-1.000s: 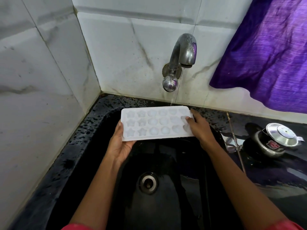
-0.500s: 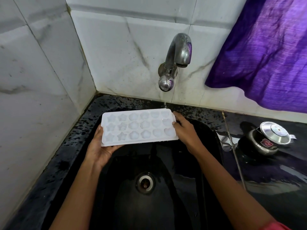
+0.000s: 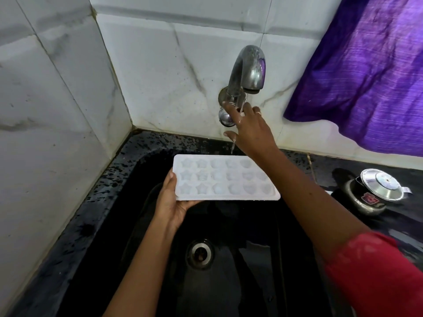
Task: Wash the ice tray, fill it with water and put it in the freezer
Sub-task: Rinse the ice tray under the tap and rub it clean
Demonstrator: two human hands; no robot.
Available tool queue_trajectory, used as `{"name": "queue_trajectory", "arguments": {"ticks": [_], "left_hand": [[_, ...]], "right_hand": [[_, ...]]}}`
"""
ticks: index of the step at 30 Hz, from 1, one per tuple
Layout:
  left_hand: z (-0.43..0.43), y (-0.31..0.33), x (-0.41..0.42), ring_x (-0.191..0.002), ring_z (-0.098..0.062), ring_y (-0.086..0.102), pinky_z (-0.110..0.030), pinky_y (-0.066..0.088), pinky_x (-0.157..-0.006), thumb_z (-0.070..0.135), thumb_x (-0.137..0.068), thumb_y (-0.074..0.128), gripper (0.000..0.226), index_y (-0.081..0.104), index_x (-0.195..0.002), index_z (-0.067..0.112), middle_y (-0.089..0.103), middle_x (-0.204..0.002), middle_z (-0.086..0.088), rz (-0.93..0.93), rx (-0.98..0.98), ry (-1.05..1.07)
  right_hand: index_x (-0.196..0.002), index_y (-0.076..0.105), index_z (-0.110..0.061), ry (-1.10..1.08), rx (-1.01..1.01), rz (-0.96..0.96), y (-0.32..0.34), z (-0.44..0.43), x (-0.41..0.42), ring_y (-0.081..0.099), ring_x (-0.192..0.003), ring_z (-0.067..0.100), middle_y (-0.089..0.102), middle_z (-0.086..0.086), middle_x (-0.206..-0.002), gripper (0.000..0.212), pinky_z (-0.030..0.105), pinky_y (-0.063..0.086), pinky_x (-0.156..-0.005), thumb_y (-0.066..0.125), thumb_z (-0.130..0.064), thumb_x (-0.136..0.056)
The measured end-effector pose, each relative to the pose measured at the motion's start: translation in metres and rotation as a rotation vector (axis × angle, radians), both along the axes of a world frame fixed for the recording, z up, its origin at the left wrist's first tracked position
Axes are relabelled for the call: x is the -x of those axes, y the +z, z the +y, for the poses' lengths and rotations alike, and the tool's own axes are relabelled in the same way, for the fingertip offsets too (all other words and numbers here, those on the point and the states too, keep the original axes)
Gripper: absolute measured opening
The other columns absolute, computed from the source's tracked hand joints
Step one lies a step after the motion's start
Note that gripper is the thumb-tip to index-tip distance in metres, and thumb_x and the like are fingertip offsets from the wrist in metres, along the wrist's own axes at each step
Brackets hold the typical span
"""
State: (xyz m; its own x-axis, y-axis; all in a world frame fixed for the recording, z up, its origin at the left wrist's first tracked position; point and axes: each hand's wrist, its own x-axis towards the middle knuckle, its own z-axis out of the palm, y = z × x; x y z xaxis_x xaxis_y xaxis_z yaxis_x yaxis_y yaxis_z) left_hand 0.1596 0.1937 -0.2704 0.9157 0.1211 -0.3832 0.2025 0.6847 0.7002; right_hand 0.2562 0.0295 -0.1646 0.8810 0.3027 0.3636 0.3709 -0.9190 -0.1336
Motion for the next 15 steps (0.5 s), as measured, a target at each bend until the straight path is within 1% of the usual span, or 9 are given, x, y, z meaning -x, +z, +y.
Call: {"name": "queue_trajectory", "arguments": {"ticks": [2,3,6,8,11,15], "left_hand": [[-0.012,0.0,-0.004,-0.103,-0.027,0.063,-0.047,0.058,-0.06,0.032,-0.101,0.035,0.038,0.046,-0.136,0.022,0.061,-0.125,-0.009,0.015,-0.004,-0.039],[-0.018,-0.001,-0.006,-0.104,-0.028,0.063,-0.046,0.057,-0.061,0.033,-0.101,0.035,0.038,0.046,-0.136,0.023,0.061,-0.126,-0.009,0.021,-0.009,-0.058],[-0.033,-0.003,-0.011,-0.098,-0.027,0.066,-0.044,0.057,-0.059,0.033,-0.101,0.036,0.036,0.049,-0.134,0.024,0.064,-0.121,-0.008,0.016,0.025,-0.094],[-0.041,-0.004,-0.016,-0.095,-0.027,0.068,-0.044,0.057,-0.059,0.032,-0.101,0.037,0.035,0.05,-0.132,0.024,0.067,-0.117,-0.008,0.017,0.052,-0.108],[-0.052,-0.004,-0.022,-0.1,-0.028,0.067,-0.046,0.058,-0.061,0.032,-0.102,0.037,0.034,0.05,-0.133,0.025,0.066,-0.12,-0.008,0.032,0.078,-0.118],[-0.063,-0.001,-0.027,-0.104,-0.029,0.063,-0.048,0.057,-0.061,0.031,-0.102,0.035,0.035,0.047,-0.134,0.023,0.061,-0.126,-0.011,0.068,0.131,-0.107]], "right_hand": [[-0.14,0.035,-0.021,0.016,0.057,-0.023,0.002,0.002,-0.007,0.045,-0.114,0.033,0.038,0.017,-0.138,0.058,0.038,0.045,-0.083,0.061,-0.021,-0.088],[-0.139,0.036,-0.02,0.022,0.075,-0.031,0.003,0.002,-0.009,0.046,-0.114,0.032,0.039,0.016,-0.138,0.056,0.037,0.044,-0.083,0.059,-0.022,-0.089],[-0.142,0.031,-0.019,0.035,0.166,-0.031,0.005,-0.001,-0.014,0.047,-0.115,0.031,0.041,0.015,-0.137,0.062,0.036,0.043,-0.087,0.061,-0.027,-0.088],[-0.142,0.03,-0.016,0.036,0.185,-0.02,0.008,-0.002,-0.016,0.048,-0.115,0.031,0.043,0.015,-0.135,0.061,0.036,0.043,-0.088,0.059,-0.027,-0.089],[-0.141,0.031,-0.014,0.056,0.184,-0.032,0.01,0.0,-0.016,0.051,-0.112,0.032,0.046,0.017,-0.132,0.055,0.036,0.045,-0.086,0.053,-0.022,-0.092],[-0.143,0.029,-0.013,0.067,0.183,-0.012,0.011,0.002,-0.015,0.05,-0.111,0.032,0.047,0.018,-0.13,0.054,0.036,0.045,-0.085,0.05,-0.018,-0.093]]}}
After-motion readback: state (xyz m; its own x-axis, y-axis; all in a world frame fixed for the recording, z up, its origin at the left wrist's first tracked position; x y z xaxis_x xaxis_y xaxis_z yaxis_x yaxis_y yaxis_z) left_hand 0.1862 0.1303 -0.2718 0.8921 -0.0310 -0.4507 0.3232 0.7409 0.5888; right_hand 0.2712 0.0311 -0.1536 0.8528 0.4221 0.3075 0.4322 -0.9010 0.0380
